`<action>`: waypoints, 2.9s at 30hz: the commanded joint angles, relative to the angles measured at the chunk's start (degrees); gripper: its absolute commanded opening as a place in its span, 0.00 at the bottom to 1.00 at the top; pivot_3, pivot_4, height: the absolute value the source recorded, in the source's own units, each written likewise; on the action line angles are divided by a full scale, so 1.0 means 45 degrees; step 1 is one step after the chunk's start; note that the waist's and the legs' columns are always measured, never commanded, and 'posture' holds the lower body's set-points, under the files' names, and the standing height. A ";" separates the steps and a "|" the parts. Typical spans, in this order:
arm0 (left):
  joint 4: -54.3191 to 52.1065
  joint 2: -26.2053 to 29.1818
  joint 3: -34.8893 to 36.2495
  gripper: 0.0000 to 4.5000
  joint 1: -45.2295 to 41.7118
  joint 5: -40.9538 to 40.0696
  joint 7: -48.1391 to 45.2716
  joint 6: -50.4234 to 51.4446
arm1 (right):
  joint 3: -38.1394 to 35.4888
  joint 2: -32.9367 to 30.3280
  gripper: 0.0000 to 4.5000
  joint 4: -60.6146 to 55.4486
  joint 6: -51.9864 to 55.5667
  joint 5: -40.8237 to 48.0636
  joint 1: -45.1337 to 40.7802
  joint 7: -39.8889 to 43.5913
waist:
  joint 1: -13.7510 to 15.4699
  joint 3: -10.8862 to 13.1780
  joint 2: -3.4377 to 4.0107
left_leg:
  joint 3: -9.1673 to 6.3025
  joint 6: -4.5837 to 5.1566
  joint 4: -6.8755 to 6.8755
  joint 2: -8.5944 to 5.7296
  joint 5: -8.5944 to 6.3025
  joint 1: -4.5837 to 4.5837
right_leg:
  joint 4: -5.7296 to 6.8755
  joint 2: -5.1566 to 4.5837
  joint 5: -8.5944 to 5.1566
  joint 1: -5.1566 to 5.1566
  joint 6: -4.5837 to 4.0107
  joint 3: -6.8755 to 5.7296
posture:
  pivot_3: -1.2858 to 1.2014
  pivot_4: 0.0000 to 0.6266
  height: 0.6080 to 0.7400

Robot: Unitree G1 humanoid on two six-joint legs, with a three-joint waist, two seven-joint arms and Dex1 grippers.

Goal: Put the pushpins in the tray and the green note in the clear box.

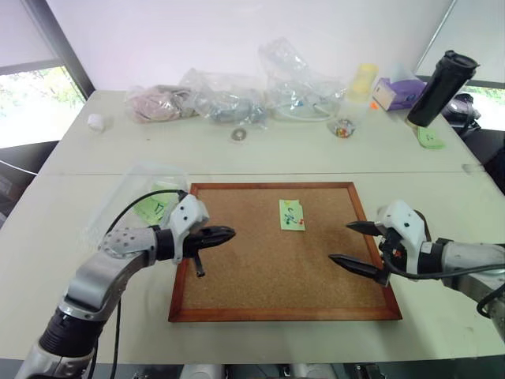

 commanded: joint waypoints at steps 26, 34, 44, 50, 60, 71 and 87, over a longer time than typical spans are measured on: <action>-0.0274 -0.0162 -0.0092 0.00 -0.0311 -0.0154 0.0026 -0.0148 | -0.0072 -0.0049 1.00 -0.0047 -0.0147 0.0007 -0.0503 -0.0102 | 0.0001 0.0000 0.0000 | 0.0000 0.0000 0.0000 0.0000 0.0000 0.0000 | 0.0000 -0.0001 0.0000 0.0000 0.0000 0.0000 | 0.52 0.24 1.00; 0.0448 -0.0764 -0.1046 0.00 -0.0492 0.0884 0.0319 -0.0802 | 0.0337 0.0014 1.00 0.0028 -0.0173 -0.0048 -0.0917 -0.0246 | 0.0000 0.0000 0.0000 | 0.0001 -0.0001 0.0000 -0.0001 0.0000 0.0002 | 0.0001 0.0000 0.0000 0.0001 0.0000 0.0001 | 0.52 0.24 1.00; 0.2746 -0.1787 -0.2014 0.00 -0.0452 0.2651 0.0567 -0.2947 | 0.1392 0.0252 1.00 0.0362 -0.0383 -0.0349 -0.1863 -0.0385 | -0.0028 0.0000 0.0000 | 0.0001 -0.0001 0.0005 -0.0001 0.0001 0.0001 | 0.0007 0.0005 0.0000 -0.0005 0.0000 0.0000 | 0.52 0.24 1.00; 0.3722 -0.1530 -0.2444 0.00 0.0320 0.3456 0.0341 -0.4093 | 0.2911 0.1459 1.00 0.1990 -0.0702 -0.1372 -0.4014 -0.1123 | -0.0079 -0.0011 0.0004 | 0.0003 -0.0002 0.0004 0.0002 0.0001 0.0016 | 0.0009 0.0002 0.0000 0.0002 0.0000 0.0001 | 0.52 0.24 1.00; 0.3887 -0.1544 -0.2369 0.00 0.0433 0.3594 0.0519 -0.4221 | 0.5209 0.4257 1.00 0.6693 -0.2089 -0.3715 -0.7358 -0.1783 | -0.0101 -0.0027 0.0011 | 0.0005 -0.0011 0.0002 0.0004 0.0006 0.0020 | 0.0040 -0.0001 0.0000 -0.0010 0.0000 -0.0003 | 0.52 0.24 1.00; 0.3462 -0.1532 -0.2265 0.00 0.0720 0.3506 0.0809 -0.3969 | 0.6287 0.5068 0.47 0.9138 -0.3269 -0.5368 -0.8110 -0.1217 | -0.0133 -0.0033 0.0017 | 0.0008 -0.0016 0.0003 0.0005 0.0009 0.0020 | 0.0068 -0.0006 0.0000 -0.0024 0.0000 -0.0003 | 0.52 0.24 1.00; 0.3257 -0.1446 -0.2428 0.00 0.0901 0.3417 0.0654 -0.3531 | 0.4538 0.4850 0.01 0.7011 -0.1912 -0.4490 -0.8113 -0.1224 | -0.0128 -0.0042 0.0019 | 0.0010 -0.0016 0.0001 0.0005 0.0008 0.0007 | 0.0083 -0.0016 0.0001 -0.0047 0.0000 -0.0003 | 0.52 0.24 1.00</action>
